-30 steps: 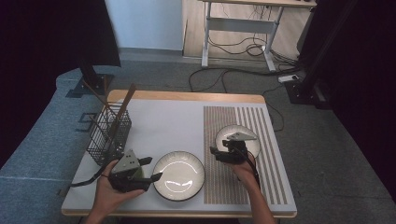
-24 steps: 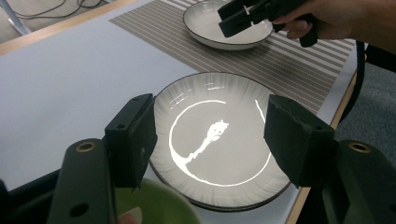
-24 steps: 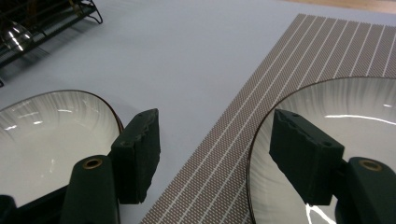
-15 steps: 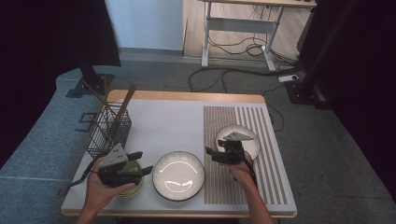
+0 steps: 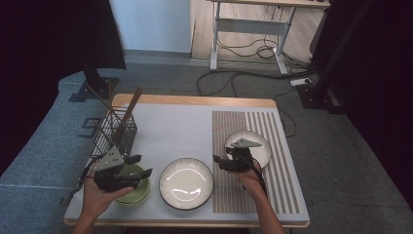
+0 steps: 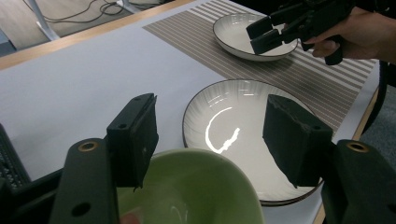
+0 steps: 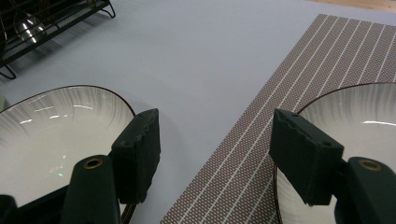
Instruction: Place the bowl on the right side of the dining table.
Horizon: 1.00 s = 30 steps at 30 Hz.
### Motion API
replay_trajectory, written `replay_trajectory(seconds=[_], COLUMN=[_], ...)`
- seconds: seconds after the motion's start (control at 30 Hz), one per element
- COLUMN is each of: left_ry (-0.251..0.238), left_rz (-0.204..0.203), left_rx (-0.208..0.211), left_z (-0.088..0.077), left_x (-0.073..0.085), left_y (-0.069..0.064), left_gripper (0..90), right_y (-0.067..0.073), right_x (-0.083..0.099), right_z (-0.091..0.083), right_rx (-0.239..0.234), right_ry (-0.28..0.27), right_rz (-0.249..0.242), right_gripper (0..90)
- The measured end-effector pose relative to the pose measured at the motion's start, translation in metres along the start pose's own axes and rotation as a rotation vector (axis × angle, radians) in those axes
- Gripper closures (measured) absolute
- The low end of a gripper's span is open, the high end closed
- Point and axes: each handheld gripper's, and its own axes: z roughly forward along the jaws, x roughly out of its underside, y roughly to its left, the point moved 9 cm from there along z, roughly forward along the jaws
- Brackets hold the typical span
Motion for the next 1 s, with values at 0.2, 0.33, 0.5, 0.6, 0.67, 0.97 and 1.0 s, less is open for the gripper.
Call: replay_trajectory(seconds=[0.2, 0.33, 0.5, 0.6, 0.67, 0.97, 1.0], left_ry=[-0.006, -0.023, -0.032, -0.034, -0.030, -0.030, -0.030], left_rz=[-0.004, -0.007, -0.022, -0.030, -0.030, -0.051, -0.051], left_rx=[-0.009, -0.014, -0.019, -0.025, -0.028, -0.032, -0.031], left_z=[-0.004, -0.010, -0.017, -0.019, -0.019, -0.023, -0.023], left_x=[0.001, -0.001, 0.000, 0.001, 0.002, 0.006, 0.006], left_y=[0.006, 0.010, 0.018, 0.022, 0.024, 0.032, 0.032], left_gripper=[35.3, 35.5, 35.6, 35.7, 35.7, 35.8, 35.8], right_y=[0.000, -0.001, -0.001, -0.001, -0.002, -0.003, -0.003], right_x=[0.003, 0.004, 0.004, 0.004, 0.004, 0.005, 0.005], right_z=[0.002, 0.003, 0.003, 0.003, 0.003, 0.003, 0.004], right_rx=[0.005, 0.005, 0.005, 0.004, 0.006, 0.009, 0.009], right_ry=[0.012, 0.018, 0.018, 0.020, 0.019, 0.025, 0.027], right_rz=[-0.003, -0.004, -0.002, -0.003, -0.003, -0.003, -0.003], right_gripper=[33.8, 33.8, 33.8, 33.8, 33.8, 33.8, 33.8])
